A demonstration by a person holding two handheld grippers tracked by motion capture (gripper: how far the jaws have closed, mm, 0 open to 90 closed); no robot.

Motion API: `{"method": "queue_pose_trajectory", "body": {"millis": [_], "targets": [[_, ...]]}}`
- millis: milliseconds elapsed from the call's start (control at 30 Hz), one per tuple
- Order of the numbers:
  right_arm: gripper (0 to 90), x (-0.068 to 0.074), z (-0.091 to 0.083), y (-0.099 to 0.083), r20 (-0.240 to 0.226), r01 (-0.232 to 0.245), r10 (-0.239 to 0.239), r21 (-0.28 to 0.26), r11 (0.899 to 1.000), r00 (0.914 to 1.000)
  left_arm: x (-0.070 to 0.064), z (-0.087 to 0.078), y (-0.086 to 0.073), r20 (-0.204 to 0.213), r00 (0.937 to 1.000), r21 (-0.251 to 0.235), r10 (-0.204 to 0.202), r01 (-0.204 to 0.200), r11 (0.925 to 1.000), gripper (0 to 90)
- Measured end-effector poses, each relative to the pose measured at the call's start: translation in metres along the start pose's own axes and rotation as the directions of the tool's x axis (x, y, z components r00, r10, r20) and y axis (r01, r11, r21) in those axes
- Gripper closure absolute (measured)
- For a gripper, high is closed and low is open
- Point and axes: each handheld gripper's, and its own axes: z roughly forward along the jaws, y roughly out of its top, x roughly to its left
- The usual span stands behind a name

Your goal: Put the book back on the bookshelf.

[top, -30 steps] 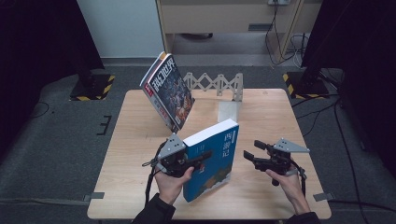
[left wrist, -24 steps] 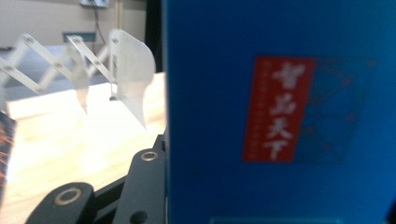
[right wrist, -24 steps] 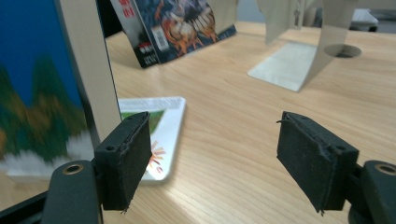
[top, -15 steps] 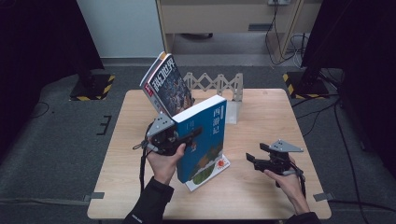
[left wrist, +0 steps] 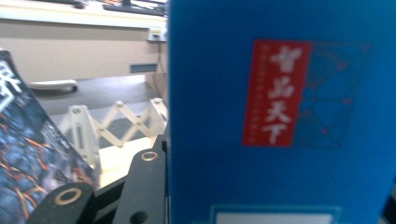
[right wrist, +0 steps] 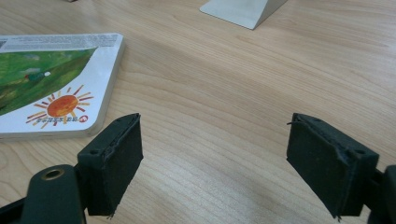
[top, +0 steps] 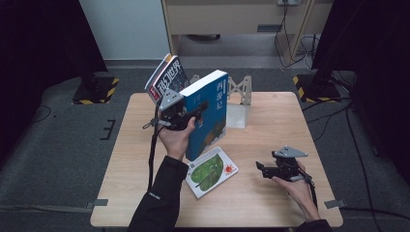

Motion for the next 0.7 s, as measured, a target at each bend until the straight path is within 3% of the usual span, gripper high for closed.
{"method": "queue_pose_trajectory", "body": {"millis": [233, 367, 467, 533, 600, 700], "targets": [[18.6, -0.003, 0.002, -0.001, 0.002, 0.001, -0.001, 0.009, 1.0, 1.0, 0.017, 0.03, 0.012, -0.092, 0.9957, 0.008, 0.007, -0.007, 0.9999, 61.5], [18.6, -0.003, 0.005, -0.002, 0.006, 0.005, -0.005, 0.017, 1.0, 1.0, 0.024, 0.046, 0.019, -0.16, 0.9872, -0.015, 0.003, -0.005, 0.9999, 61.5], [18.6, -0.003, 0.005, -0.002, 0.007, 0.011, -0.011, 0.016, 1.0, 0.9999, 0.027, 0.058, 0.021, -0.176, 0.9845, -0.027, -0.003, -0.002, 0.9996, 61.5], [18.6, -0.004, 0.005, -0.002, 0.008, 0.007, -0.007, 0.014, 1.0, 0.9999, 0.031, 0.066, 0.021, -0.183, 0.9827, -0.047, -0.029, 0.021, 0.9987, 61.5], [18.5, -0.006, 0.005, -0.002, 0.012, 0.003, -0.003, 0.019, 1.0, 0.9999, 0.035, 0.073, 0.02, -0.195, 0.9793, -0.063, -0.055, 0.043, 0.997, 61.5], [18.4, -0.008, 0.004, -0.003, 0.018, 0.004, -0.004, 0.013, 1.0, 0.9998, 0.039, 0.086, 0.02, -0.224, 0.9729, -0.074, -0.058, 0.042, 0.9964, 61.5]]}}
